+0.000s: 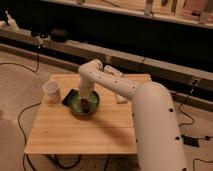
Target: Push the ceramic bowl across the table
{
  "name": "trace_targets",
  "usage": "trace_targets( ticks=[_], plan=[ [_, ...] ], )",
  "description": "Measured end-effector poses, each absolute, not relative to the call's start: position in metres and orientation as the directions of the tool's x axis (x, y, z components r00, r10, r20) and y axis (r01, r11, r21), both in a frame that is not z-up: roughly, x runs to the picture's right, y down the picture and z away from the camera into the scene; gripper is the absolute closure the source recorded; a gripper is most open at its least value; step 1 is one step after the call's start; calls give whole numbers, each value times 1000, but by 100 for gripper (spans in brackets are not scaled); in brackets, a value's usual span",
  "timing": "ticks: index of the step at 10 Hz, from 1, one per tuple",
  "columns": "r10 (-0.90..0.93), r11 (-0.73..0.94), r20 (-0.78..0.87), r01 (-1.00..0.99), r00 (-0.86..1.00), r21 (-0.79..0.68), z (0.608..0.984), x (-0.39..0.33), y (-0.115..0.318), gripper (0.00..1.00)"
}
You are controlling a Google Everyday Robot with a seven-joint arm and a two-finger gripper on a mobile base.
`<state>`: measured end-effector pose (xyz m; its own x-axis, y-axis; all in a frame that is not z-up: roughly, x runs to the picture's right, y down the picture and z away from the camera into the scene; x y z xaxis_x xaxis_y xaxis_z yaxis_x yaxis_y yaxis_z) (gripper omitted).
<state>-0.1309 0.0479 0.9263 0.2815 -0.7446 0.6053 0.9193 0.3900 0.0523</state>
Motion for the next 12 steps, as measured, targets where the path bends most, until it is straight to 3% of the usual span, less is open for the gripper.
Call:
trace_targets(
  ticks=[12],
  plan=[
    [-723, 361, 639, 932, 261, 29, 970, -178, 40, 100]
  ],
)
